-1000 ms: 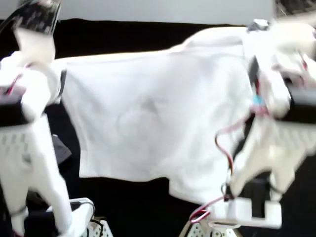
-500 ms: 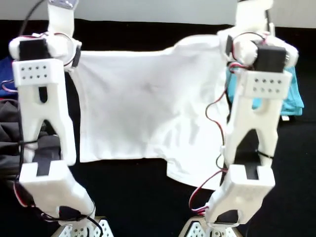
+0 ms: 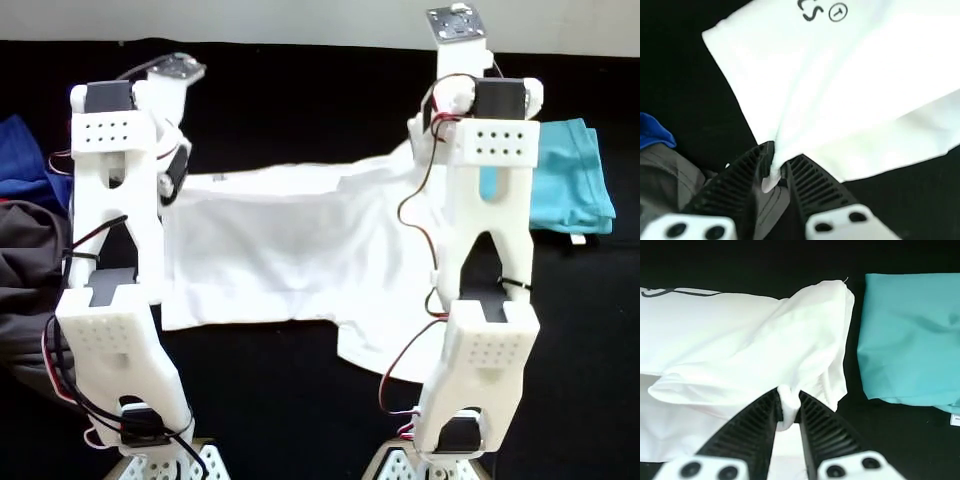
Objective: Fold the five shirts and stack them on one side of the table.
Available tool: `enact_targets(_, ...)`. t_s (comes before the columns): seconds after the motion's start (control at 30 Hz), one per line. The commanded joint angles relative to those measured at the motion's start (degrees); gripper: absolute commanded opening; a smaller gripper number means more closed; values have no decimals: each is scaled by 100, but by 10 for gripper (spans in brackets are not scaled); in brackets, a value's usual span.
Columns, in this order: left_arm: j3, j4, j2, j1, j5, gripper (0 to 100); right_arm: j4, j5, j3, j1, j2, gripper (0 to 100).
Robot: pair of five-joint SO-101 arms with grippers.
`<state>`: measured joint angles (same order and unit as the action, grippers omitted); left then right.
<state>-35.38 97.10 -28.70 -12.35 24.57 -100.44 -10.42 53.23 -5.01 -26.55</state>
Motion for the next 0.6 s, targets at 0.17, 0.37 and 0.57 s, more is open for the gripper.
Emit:
enact_targets(0.17, -13, 422, 75, -180, 211, 8, -40, 105, -2853, 22, 2273, 6)
enact_targets(0.37, 1727, 387, 954, -110, 316, 8, 462, -334, -5393, 312, 3776, 6)
enact_targets(0.57, 3714, -396, 1789, -84, 466, 9, 1297, -923, -7635, 743, 4945, 6)
